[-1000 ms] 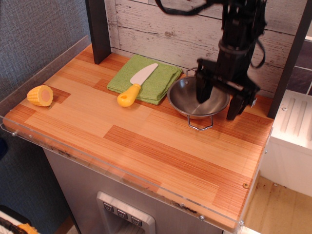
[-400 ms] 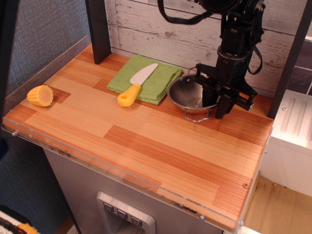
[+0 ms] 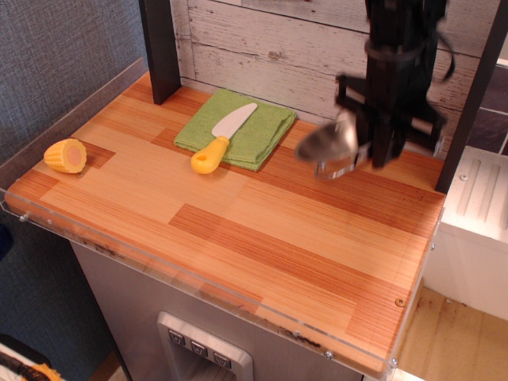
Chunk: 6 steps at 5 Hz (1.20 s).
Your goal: Pick up the pot and place it in front of the green cloth
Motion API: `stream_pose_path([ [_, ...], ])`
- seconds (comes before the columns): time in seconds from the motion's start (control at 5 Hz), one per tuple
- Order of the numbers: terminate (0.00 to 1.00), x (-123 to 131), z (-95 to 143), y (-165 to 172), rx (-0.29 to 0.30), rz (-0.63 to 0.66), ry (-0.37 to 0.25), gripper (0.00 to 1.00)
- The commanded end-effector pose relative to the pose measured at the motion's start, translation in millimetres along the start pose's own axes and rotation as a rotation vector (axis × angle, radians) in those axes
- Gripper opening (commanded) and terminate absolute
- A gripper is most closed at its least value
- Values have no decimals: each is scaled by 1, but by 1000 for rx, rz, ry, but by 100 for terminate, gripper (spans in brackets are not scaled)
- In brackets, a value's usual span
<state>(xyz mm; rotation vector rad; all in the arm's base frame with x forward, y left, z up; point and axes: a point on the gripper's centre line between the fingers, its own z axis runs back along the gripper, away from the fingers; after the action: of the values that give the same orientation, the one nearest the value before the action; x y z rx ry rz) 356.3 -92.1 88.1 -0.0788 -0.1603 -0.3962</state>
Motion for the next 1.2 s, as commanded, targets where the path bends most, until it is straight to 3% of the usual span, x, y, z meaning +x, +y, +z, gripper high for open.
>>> stream_pose_path([
  [0.0, 0, -75, 73, 37, 93, 168, -53, 0],
  [0.4, 0, -171, 57, 81, 194, 359, 116, 0],
  [0.6, 0, -185, 43, 93, 205, 401, 122, 0],
  [1.0, 0, -169, 11, 107, 209, 404, 110, 0],
])
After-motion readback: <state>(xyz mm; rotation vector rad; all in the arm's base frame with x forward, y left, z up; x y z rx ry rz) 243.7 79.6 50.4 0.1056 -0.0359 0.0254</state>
